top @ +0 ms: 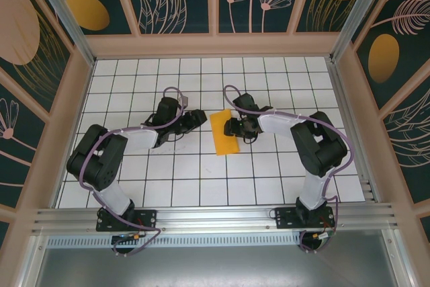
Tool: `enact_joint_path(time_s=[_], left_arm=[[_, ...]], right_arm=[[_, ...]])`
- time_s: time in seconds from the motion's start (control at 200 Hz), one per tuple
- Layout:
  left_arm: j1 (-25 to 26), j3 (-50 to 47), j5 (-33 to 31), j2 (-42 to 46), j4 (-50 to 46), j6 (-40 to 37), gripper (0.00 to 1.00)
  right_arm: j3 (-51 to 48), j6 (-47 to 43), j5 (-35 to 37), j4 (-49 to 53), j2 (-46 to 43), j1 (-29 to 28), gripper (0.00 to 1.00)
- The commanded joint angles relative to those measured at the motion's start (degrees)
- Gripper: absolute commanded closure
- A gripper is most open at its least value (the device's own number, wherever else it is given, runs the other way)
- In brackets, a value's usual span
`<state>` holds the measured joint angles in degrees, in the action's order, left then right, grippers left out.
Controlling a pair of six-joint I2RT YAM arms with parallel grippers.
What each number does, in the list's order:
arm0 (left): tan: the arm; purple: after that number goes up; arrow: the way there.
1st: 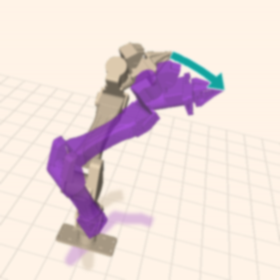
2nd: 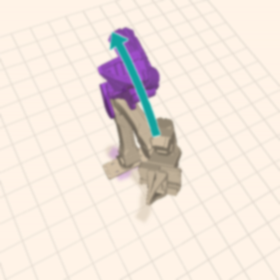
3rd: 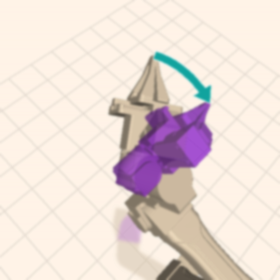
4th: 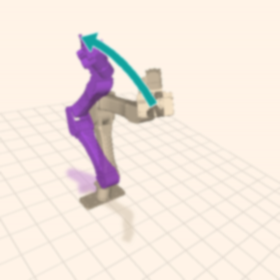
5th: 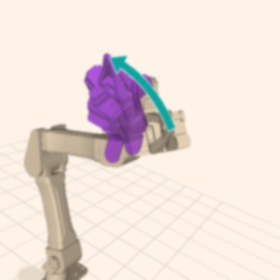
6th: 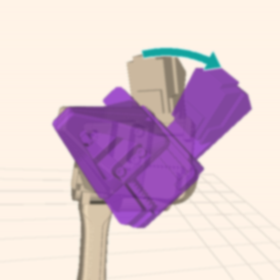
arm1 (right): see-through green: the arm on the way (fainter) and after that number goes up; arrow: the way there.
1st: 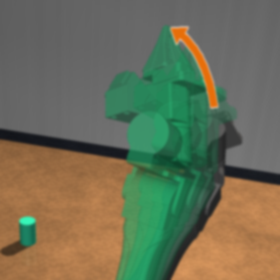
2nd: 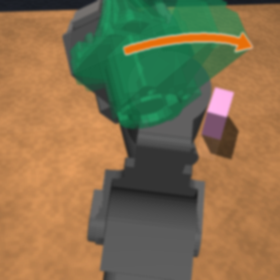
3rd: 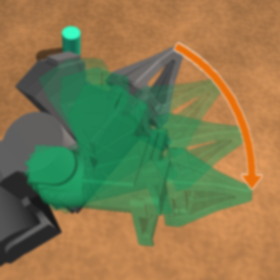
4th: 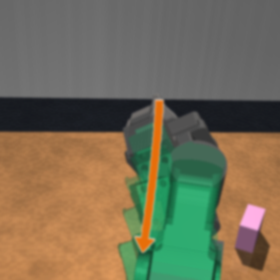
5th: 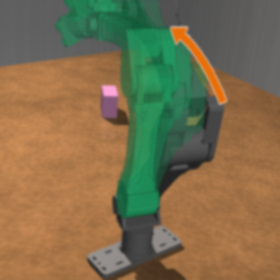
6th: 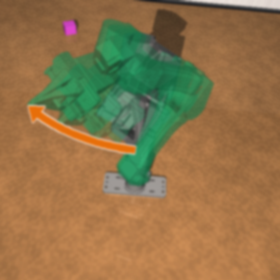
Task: Fold a paper plane with a square sheet of paper (pick it up from the middle)
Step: Fold the square sheet of paper in half at the center of the table.
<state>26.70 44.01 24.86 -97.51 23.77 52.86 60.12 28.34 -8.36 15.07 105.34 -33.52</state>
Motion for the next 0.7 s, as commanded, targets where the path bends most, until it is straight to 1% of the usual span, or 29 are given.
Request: enact_joint_path(time_s=[0.0, 0.696], left_arm=[[0.51, 1.87, 0.21, -2.27, 0.09, 0.48, 0.47], [1.34, 5.54, 2.30, -6.95, -1.92, 0.14, 0.57]], right_arm=[[-3.45, -1.04, -0.86, 0.62, 7.30, -1.46, 0.42], [-2.89, -2.23, -1.22, 0.66, 9.60, -2.02, 0.41]])
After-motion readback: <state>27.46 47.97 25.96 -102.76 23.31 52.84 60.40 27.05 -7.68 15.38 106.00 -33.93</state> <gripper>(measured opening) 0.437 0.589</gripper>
